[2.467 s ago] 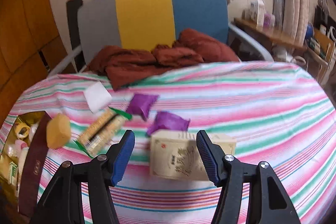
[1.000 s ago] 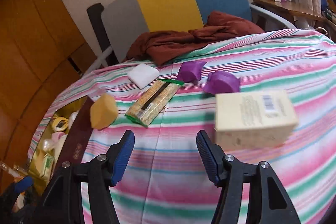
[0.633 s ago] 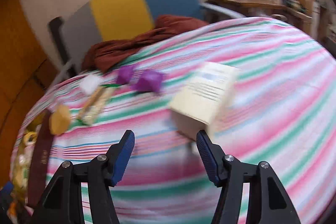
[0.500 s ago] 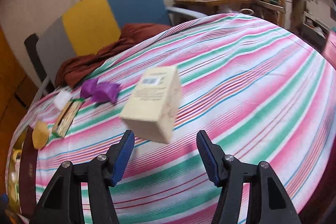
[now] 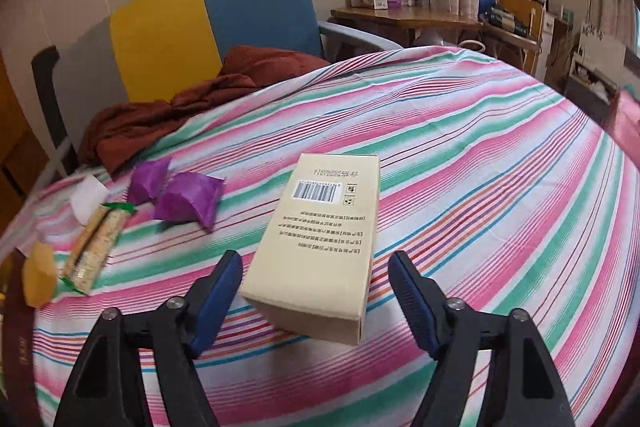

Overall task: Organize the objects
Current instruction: 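Grasp the cream tea box with the right tool while the left tool grasps the cracker packet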

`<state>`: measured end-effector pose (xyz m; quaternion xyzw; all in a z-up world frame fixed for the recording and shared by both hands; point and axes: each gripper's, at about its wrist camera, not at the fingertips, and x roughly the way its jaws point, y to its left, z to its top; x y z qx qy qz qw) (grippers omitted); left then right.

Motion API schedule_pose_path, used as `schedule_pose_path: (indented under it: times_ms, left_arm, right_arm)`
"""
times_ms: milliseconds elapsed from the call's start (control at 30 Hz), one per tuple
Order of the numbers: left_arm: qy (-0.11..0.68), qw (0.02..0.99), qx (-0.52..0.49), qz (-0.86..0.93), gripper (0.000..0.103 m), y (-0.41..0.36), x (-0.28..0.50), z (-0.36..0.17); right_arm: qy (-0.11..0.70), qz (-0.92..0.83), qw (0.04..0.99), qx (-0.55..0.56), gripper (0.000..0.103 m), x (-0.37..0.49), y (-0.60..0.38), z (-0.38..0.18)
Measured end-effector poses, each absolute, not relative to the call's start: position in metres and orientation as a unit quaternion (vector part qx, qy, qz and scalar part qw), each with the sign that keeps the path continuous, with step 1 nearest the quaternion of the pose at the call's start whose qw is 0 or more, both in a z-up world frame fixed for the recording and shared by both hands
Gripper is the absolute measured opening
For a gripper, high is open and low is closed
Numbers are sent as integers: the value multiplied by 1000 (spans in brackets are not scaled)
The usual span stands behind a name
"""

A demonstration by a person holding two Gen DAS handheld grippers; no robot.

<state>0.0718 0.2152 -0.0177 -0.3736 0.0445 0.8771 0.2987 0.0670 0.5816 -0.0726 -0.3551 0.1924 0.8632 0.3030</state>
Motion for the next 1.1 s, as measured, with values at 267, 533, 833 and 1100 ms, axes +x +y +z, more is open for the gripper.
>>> schedule_pose_path:
  times_ms: [267,533,833,1100]
  left_arm:
    - [67,317,-355,877,103,271,38,-7]
    - [116,329,-361,865,103,345,-14,-31]
    - [207,294,-387,849,99,401,-71,-81]
    - [217,327,-398,829,75,422,-66,-104]
  right_arm:
    - [164,877,271,-361,50,81,592,-74]
    - [171,889,259,-336,50,90,592,-77]
    - [182,892,255,-327,50,92,596,-82]
    - [178,893,258,-322,50,93,595,-83]
